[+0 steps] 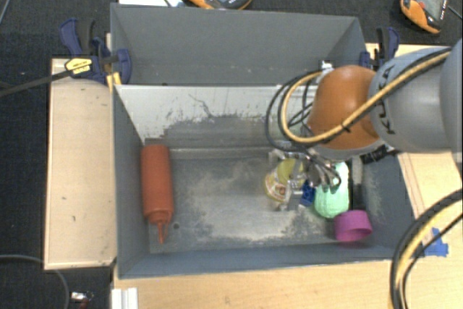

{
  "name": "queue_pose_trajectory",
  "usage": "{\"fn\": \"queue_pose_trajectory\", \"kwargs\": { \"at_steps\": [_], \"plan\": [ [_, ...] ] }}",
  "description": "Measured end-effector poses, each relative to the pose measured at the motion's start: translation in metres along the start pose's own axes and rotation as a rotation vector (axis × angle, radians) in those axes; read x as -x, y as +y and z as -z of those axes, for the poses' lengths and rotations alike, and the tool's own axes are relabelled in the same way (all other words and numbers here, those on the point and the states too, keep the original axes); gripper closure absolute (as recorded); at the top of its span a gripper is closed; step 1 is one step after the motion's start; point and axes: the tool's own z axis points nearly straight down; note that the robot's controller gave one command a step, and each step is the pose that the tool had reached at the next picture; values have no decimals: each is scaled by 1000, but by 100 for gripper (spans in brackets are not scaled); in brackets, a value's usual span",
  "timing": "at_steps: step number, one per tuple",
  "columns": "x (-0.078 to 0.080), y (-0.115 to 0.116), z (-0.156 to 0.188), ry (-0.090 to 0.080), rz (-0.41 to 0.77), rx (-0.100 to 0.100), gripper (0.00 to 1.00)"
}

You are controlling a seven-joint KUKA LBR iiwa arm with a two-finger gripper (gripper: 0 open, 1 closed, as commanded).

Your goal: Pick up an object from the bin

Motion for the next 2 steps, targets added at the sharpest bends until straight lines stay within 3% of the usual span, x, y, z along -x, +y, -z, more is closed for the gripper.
{"fn": "queue_pose_trajectory", "kwargs": {
  "at_steps": [1, 2],
  "plan": [
    [14, 0, 29, -7, -178, 3, 0],
    [-38, -20, 6, -26, -13, 11, 100]
  ]
}}
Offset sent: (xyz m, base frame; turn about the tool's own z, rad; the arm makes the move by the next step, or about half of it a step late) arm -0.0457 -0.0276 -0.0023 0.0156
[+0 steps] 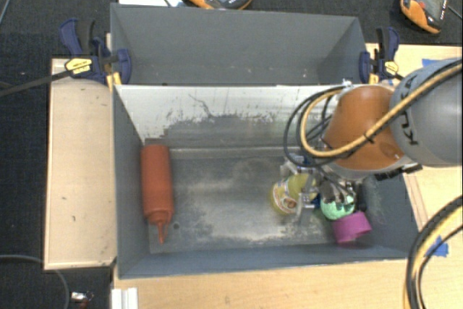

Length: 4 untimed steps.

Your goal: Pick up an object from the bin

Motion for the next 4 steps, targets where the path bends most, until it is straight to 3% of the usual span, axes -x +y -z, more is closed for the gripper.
{"fn": "queue_pose_trajectory", "kwargs": {
  "at_steps": [2, 4],
  "plan": [
    [-2, 0, 5, 5, -1, -1, 100],
    [-1, 1, 46, 7, -3, 0, 100]
  ]
}}
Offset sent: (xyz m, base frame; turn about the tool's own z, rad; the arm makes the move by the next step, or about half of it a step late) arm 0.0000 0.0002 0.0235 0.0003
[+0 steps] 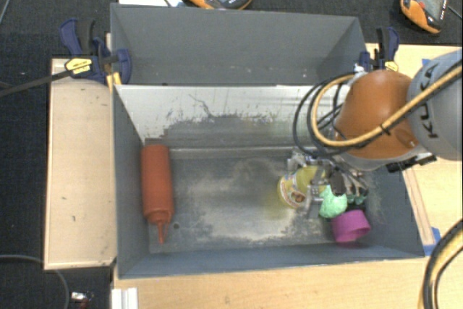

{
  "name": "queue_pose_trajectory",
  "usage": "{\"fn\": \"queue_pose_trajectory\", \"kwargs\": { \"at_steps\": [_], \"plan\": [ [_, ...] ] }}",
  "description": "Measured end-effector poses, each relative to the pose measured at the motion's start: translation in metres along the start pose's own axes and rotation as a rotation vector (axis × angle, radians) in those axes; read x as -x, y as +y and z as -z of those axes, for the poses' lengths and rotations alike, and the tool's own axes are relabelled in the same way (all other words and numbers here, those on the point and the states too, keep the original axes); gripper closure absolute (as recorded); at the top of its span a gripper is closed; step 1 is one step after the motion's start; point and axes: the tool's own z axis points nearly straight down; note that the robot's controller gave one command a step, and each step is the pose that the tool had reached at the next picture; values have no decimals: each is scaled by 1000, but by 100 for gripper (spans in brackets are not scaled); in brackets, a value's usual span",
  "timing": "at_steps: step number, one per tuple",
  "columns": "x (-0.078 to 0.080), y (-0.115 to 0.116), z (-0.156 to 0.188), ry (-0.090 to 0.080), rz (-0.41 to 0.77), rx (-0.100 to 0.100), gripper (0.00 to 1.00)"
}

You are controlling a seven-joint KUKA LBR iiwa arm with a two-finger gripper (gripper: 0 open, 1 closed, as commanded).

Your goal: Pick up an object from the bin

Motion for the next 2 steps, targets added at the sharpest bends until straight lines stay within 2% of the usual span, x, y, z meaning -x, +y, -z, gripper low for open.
{"fn": "queue_pose_trajectory", "kwargs": {
  "at_steps": [1, 2],
  "plan": [
    [2, 0, 19, -5, -1, 0, 100],
    [2, 1, 53, -4, -3, 0, 100]
  ]
}}
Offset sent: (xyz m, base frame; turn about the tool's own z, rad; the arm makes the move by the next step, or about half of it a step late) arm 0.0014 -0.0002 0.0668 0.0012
